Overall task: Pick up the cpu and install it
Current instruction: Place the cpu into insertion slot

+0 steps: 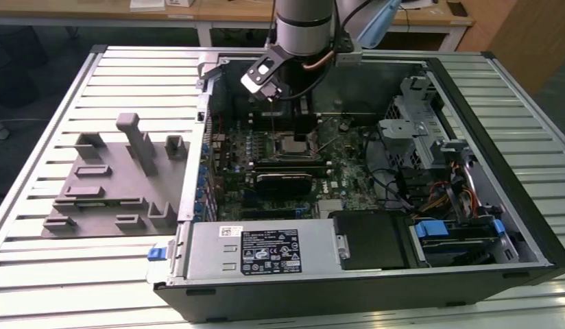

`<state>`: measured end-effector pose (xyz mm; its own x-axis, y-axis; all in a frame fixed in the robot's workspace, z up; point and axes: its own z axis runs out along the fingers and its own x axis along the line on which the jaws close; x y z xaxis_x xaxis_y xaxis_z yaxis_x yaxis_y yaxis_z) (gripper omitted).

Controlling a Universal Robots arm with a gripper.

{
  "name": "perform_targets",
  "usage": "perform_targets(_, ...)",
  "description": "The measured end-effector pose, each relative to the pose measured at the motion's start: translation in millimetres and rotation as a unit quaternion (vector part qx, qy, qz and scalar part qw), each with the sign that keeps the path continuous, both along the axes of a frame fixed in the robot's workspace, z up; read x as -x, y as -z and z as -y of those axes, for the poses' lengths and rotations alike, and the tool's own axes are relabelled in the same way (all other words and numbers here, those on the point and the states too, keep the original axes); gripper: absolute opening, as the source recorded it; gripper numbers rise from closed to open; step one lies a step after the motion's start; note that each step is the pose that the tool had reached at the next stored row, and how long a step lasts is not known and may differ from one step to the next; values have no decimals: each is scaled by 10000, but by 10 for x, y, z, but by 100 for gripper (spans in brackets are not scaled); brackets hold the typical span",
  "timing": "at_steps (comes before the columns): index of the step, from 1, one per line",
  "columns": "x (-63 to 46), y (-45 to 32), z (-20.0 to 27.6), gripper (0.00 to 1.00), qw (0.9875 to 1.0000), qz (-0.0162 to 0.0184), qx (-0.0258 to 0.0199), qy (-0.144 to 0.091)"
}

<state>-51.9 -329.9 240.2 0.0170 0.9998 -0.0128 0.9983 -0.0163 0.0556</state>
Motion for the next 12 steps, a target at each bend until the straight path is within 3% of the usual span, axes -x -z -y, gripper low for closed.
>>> perform_targets(10, 0, -23, -3, 62, 10000, 7, 15, 0)
perform_targets(12, 0, -23, -3, 54, 10000, 6, 15, 0)
